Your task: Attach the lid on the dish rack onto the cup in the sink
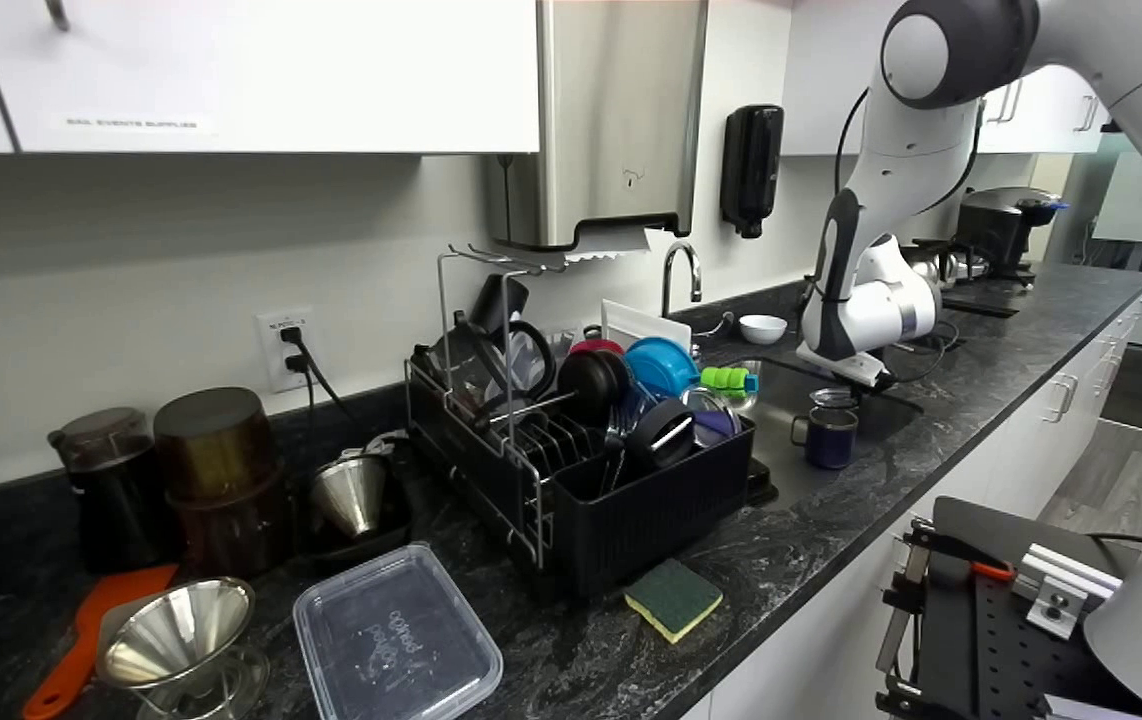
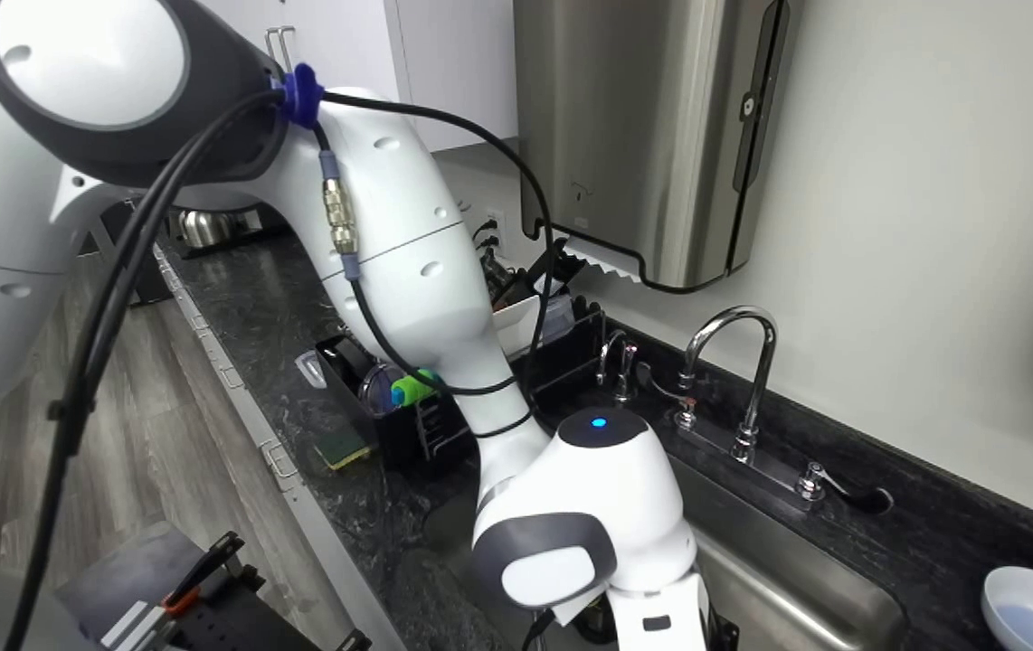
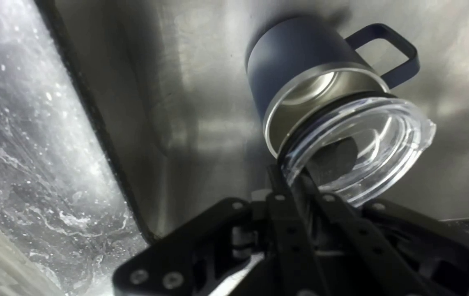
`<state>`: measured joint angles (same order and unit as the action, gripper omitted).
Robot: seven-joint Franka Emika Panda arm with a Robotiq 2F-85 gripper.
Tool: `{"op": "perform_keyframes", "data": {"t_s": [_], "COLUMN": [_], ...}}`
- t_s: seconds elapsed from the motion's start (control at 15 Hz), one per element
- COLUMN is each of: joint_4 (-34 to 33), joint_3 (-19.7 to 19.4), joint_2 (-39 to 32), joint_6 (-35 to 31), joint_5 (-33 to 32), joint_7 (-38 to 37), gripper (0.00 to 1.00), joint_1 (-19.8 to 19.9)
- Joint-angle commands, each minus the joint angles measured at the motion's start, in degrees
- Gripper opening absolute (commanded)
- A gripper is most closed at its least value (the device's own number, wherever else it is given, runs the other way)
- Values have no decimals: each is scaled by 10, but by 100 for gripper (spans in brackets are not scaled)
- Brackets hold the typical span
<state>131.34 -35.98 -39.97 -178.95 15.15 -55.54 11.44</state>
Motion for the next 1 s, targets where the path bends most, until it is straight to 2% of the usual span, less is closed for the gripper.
{"op": "perform_keyframes", "data": {"t_s": [0.0,0.53,0.93], "joint_4": [-5,-14,-27], "joint_3": [-2,-3,8], "joint_2": [-17,-44,-52], "joint_6": [-3,-4,-8], "joint_5": [22,29,42], "joint_7": [16,14,14], "gripper": [2,2,2], "joint_1": [-10,-12,1]}}
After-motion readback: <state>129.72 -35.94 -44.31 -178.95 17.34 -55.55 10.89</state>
